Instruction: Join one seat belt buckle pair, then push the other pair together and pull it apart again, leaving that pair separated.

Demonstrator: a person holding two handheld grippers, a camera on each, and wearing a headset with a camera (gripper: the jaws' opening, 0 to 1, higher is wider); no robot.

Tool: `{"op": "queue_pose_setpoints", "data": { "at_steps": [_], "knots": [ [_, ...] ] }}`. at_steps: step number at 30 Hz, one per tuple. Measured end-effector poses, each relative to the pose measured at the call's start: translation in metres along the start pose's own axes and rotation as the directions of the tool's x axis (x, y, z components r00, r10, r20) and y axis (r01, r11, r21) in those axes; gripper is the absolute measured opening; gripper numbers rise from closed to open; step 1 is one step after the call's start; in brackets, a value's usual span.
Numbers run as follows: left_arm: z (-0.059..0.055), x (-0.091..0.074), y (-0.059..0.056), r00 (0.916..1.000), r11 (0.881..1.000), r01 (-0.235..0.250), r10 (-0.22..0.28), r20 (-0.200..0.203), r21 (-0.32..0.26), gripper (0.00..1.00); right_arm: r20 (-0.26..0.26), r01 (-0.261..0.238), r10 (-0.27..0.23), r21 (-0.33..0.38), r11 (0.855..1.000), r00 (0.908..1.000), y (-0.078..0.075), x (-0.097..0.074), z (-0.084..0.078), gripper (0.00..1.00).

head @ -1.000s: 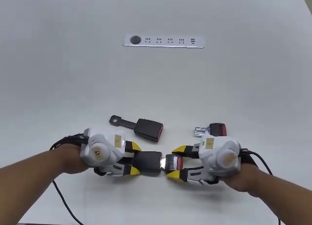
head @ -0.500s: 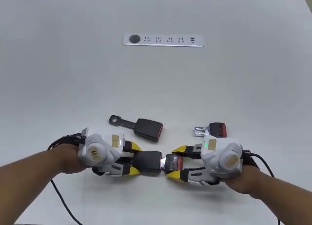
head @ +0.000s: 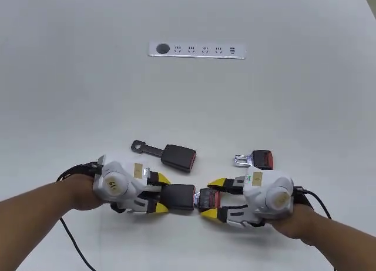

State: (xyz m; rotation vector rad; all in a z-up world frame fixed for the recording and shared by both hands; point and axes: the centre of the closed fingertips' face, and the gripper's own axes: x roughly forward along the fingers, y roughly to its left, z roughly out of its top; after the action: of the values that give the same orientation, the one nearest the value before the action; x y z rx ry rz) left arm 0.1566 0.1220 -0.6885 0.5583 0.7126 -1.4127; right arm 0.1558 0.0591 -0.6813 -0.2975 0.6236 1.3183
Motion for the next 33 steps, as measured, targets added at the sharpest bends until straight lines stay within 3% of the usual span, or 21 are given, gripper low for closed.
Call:
{"op": "queue_pose_setpoints", "data": {
  "at_steps": [15,20,21,23,24,26,28,33],
  "knots": [
    [0.001,0.002,-0.002,0.9972,0.999,-0.017,0.019,-0.072,0.039,0.32,-0.050,0.009,-0.012,-0.050,0.999,0.9987,0.001,0.002,-0.003,0.36],
    [-0.001,0.002,-0.001,0.9937,0.999,-0.045,0.047,-0.102,0.017,0.33,-0.069,0.032,-0.037,-0.069,0.997,0.9969,0.000,0.002,-0.001,0.37],
    [0.000,0.002,-0.001,0.9933,0.999,-0.049,0.051,-0.104,0.019,0.33,-0.083,0.051,-0.055,-0.057,0.997,0.9950,-0.002,0.001,-0.002,0.37],
    [-0.001,-0.001,0.003,0.9886,0.995,-0.083,0.090,-0.121,0.058,0.36,-0.087,0.115,-0.112,0.031,0.993,0.9899,-0.008,0.001,-0.002,0.43],
    [-0.002,-0.003,0.005,0.9846,0.993,-0.102,0.109,-0.136,0.058,0.38,-0.079,0.102,-0.099,0.037,0.994,0.9919,-0.009,0.001,0.000,0.50],
    [0.001,-0.007,0.002,0.9881,0.995,-0.099,0.102,-0.115,0.031,0.44,-0.008,0.098,-0.098,0.102,0.990,0.9951,-0.008,-0.001,0.012,0.61],
    [0.011,-0.011,0.000,0.9929,0.995,-0.103,0.102,-0.061,-0.010,0.52,0.016,0.118,-0.120,0.079,0.990,0.9927,-0.014,-0.004,0.016,0.64],
    [0.014,-0.028,0.013,0.9853,0.984,-0.170,0.168,-0.029,-0.046,0.65,0.049,0.140,-0.145,0.083,0.987,0.9883,-0.017,-0.014,0.024,0.73]
  ]
}}
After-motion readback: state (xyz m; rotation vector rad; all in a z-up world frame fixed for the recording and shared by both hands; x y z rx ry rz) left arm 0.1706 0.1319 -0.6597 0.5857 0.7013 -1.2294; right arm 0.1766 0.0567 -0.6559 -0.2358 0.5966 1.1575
